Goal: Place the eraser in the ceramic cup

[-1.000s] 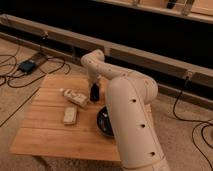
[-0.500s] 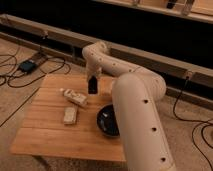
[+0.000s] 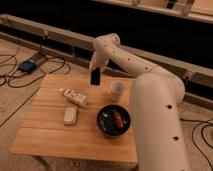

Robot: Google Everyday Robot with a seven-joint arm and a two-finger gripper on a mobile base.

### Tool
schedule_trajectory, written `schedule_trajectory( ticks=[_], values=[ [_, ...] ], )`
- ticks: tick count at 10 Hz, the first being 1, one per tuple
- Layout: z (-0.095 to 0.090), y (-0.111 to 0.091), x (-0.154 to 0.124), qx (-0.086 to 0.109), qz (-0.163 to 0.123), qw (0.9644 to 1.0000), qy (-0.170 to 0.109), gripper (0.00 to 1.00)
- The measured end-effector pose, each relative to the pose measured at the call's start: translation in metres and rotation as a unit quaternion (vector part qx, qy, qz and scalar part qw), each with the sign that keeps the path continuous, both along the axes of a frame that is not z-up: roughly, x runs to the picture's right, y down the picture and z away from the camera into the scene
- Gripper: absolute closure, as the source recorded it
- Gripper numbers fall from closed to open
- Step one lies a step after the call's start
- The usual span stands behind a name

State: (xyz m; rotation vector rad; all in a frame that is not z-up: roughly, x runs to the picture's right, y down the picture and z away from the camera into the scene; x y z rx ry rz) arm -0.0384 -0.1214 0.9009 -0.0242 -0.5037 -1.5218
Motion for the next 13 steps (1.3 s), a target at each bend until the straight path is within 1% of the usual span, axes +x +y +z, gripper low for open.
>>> schedule_trajectory(
  ticks=[2, 3, 4, 5, 7, 9, 13],
  values=[
    [-0.005, -0.012, 0.027, 0.021, 0.032, 0.9992, -0.009, 1.0],
    [-0.008, -0.018, 0.046, 0.036, 0.047, 0.9982, -0.009, 1.0],
    [-0.009, -0.02, 0.058, 0.046, 0.053, 0.9975, -0.008, 1.0],
    [-0.012, -0.022, 0.072, 0.06, 0.059, 0.9964, -0.008, 1.0],
    [-0.015, -0.021, 0.09, 0.077, 0.067, 0.9947, -0.008, 1.0],
    [-0.016, -0.014, 0.115, 0.09, 0.073, 0.9933, 0.0, 1.0],
    [-0.016, 0.009, 0.145, 0.098, 0.084, 0.9916, 0.009, 1.0]
  ],
)
